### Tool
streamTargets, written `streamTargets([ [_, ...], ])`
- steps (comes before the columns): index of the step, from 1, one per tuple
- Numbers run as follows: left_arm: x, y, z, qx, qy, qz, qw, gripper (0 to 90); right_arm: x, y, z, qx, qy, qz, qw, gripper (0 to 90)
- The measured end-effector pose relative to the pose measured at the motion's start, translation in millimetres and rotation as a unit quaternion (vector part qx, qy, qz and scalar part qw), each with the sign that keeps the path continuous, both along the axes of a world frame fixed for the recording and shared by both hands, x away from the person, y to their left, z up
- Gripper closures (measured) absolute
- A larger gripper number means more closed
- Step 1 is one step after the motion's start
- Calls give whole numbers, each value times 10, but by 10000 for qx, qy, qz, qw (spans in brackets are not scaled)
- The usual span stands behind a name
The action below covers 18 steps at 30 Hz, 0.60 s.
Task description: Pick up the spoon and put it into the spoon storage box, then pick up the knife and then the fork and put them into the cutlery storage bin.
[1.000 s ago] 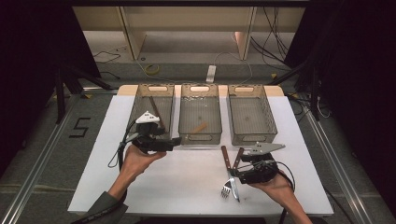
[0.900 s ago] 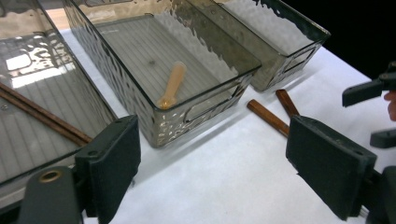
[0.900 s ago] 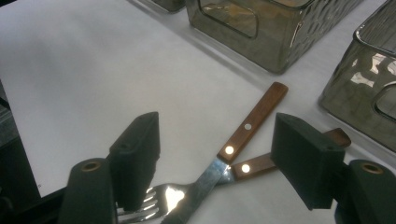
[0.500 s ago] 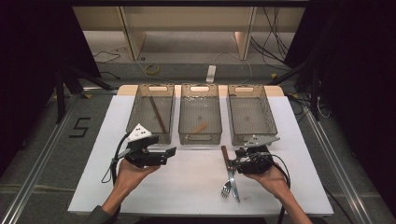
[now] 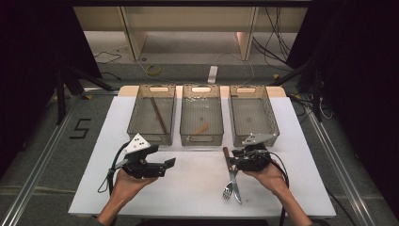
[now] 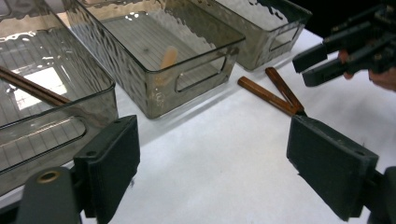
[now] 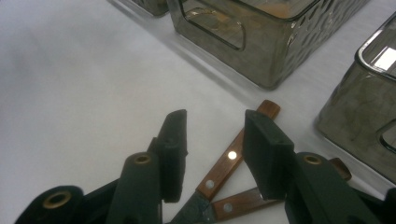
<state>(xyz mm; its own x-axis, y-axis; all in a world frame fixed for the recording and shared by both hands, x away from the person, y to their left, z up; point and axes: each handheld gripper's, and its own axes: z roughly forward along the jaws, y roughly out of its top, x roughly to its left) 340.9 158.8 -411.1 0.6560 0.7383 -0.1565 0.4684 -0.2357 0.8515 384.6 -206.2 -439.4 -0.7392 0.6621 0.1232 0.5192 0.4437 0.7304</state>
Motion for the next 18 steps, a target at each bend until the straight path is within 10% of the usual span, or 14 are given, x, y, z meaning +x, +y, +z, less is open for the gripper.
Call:
streamTargets([
  [18, -27, 63, -95, 15, 21, -25, 10000, 161, 95, 121, -48, -228, -9, 205, 9995, 841],
])
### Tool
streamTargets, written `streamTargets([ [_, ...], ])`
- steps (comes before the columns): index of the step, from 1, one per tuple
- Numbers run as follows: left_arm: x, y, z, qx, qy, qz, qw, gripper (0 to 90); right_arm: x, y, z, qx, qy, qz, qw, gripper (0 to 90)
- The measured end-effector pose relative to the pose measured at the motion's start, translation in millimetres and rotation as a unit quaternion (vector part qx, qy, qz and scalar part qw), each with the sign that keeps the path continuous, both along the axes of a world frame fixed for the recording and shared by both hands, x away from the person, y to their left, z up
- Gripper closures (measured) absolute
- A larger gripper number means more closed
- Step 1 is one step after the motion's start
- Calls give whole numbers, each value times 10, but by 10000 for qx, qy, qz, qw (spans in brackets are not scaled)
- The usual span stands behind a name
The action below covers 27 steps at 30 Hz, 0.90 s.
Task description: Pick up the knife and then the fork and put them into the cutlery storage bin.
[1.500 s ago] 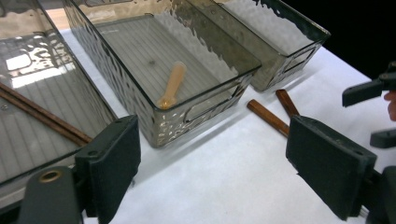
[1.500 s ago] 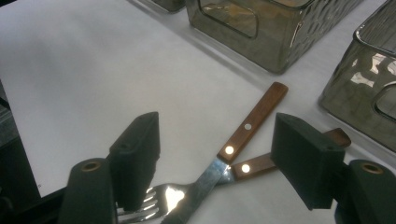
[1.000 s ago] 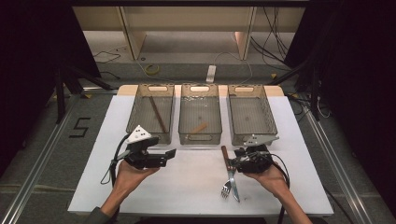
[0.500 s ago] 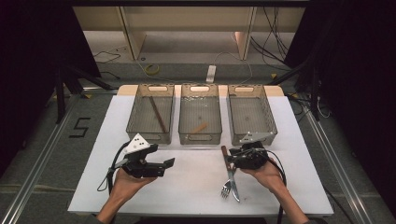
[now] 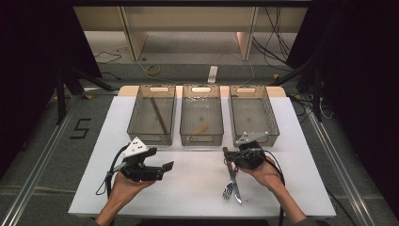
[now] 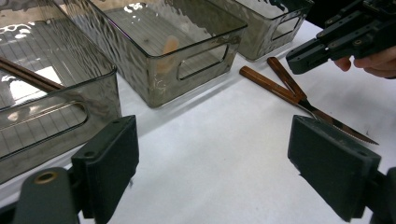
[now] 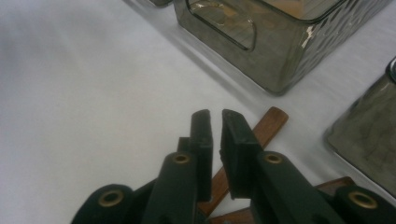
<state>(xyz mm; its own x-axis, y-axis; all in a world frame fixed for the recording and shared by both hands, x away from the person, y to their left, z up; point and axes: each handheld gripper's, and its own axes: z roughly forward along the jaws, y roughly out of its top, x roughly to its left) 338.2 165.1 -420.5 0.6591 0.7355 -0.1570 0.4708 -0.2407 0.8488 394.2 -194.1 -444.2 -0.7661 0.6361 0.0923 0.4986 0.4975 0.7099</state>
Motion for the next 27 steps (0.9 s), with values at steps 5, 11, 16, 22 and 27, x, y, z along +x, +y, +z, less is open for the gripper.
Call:
streamTargets([
  [5, -14, -7, 2, 60, -85, -37, 9999, 161, 103, 31, -76, -180, 92, 26, 9998, 899],
  [11, -18, -6, -3, 43, -119, -5, 9999, 161, 181, 105, -124, -347, 155, 30, 9993, 900],
  [16, -17, -17, -9, 44, -110, -10, 9999, 161, 233, 158, -172, -446, 220, 59, 9987, 900],
  [22, -16, -16, -8, 65, -130, -21, 9999, 161, 290, 233, -280, -743, 368, 186, 9964, 900],
  [27, -21, -21, -8, 88, -133, -36, 9999, 161, 290, 259, -319, -1009, 329, 210, 9941, 900],
])
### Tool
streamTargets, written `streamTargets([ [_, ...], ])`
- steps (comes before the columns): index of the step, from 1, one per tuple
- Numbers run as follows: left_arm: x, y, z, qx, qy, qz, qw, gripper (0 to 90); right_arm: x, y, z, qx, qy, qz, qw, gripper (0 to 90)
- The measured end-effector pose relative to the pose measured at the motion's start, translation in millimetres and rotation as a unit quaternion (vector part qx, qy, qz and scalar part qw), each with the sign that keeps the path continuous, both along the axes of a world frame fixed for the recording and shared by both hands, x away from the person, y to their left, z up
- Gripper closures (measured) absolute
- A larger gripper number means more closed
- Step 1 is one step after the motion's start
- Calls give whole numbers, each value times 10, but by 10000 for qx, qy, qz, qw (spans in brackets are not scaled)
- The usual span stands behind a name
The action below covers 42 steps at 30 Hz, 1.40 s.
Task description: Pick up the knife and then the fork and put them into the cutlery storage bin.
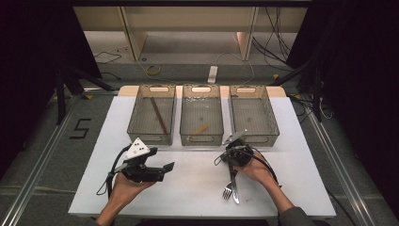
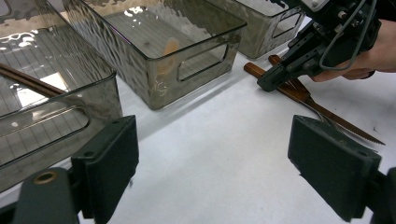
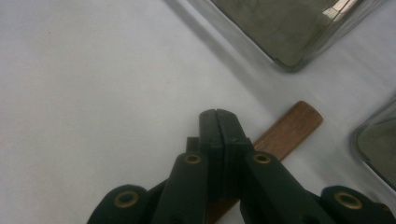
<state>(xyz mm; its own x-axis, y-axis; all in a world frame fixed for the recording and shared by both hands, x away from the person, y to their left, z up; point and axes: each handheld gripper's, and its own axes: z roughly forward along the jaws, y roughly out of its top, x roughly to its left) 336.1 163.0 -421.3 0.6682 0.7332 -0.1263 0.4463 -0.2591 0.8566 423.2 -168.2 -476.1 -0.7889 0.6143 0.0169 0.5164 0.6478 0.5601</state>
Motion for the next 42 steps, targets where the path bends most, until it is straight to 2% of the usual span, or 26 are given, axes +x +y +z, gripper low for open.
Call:
streamTargets([
  [6, 2, 13, 5, -23, -7, 20, 10000, 162, 12, -61, 20, -90, 30, -109, 9999, 900],
  [17, -3, 11, 7, 8, -12, 5, 10000, 162, 3, -233, 56, -219, 262, -370, 9987, 900],
  [21, -3, 8, 4, 11, -4, -2, 10000, 162, -75, -342, 81, -327, 407, -514, 9973, 900],
  [24, -4, 7, 8, 9, -10, -1, 10000, 162, -133, -410, 86, -313, 485, -576, 9967, 900],
  [37, -6, 8, 10, -7, -23, -9, 10000, 162, -361, -650, 111, -404, 652, -790, 9939, 900],
  [42, -10, 7, 15, -22, -57, -19, 10000, 162, -522, -724, 125, -485, 707, -873, 9925, 900],
])
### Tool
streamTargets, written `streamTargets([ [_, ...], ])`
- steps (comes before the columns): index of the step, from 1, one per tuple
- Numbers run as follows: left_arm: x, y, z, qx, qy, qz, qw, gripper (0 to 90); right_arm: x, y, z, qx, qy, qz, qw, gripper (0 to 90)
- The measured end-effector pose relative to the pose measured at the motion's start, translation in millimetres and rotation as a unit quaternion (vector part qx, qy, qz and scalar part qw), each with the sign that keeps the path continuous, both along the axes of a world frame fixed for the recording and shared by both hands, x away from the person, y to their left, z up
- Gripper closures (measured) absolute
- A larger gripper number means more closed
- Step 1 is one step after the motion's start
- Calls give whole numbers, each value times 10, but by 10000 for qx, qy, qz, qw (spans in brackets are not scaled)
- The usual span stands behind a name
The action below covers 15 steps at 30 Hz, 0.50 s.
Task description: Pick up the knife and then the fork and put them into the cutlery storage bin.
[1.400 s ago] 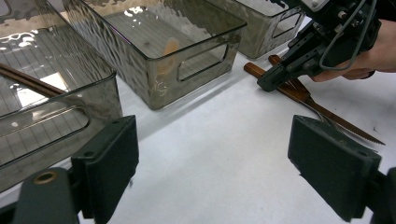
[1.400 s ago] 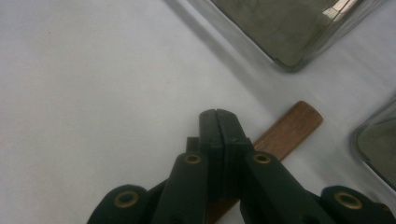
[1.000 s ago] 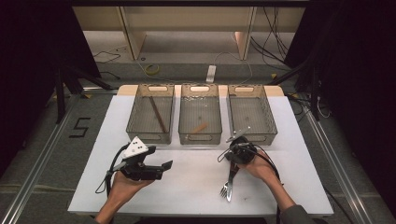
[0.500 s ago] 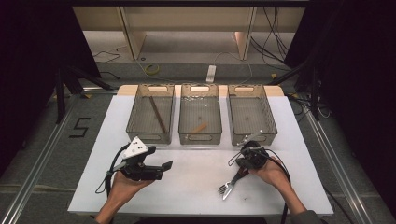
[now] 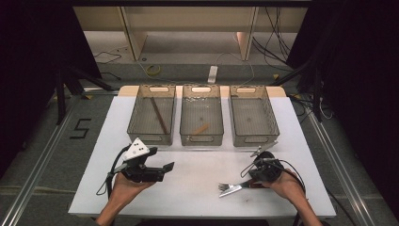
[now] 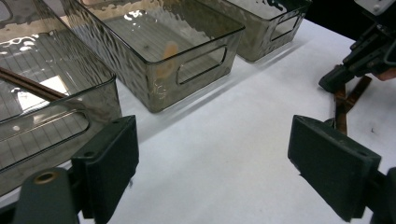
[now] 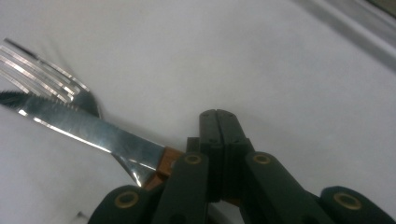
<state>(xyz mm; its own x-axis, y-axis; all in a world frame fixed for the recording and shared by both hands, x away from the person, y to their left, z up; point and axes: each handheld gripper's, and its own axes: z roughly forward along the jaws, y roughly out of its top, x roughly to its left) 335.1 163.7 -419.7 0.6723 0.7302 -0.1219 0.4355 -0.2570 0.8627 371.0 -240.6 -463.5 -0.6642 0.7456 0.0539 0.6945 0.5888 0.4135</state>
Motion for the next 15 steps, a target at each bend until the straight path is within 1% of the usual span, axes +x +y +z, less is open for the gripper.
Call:
streamTargets([
  [2, -3, 2, 3, -34, -17, 9, 10000, 162, -49, -26, 2, 15, 22, -10, 10000, 900],
  [3, -3, 2, 3, -34, -17, 9, 10000, 162, -49, -26, 2, 15, 22, -10, 10000, 900],
  [5, -3, 6, 4, -50, -13, 20, 10000, 162, -100, -47, 3, 27, 42, 0, 10000, 900],
  [6, -3, 7, 4, -49, -12, 22, 10000, 162, -155, -60, 5, 22, 57, 8, 10000, 900],
  [10, -3, 6, 4, -50, -14, 22, 10000, 162, -241, -87, 6, 45, 121, 31, 9999, 900],
  [13, -5, 6, 5, -61, -32, 32, 10000, 162, -287, -105, 9, 31, 133, 46, 9999, 900],
  [15, -5, 8, 6, -67, -34, 32, 10000, 162, -316, -107, 11, -18, 85, 82, 9999, 900],
])
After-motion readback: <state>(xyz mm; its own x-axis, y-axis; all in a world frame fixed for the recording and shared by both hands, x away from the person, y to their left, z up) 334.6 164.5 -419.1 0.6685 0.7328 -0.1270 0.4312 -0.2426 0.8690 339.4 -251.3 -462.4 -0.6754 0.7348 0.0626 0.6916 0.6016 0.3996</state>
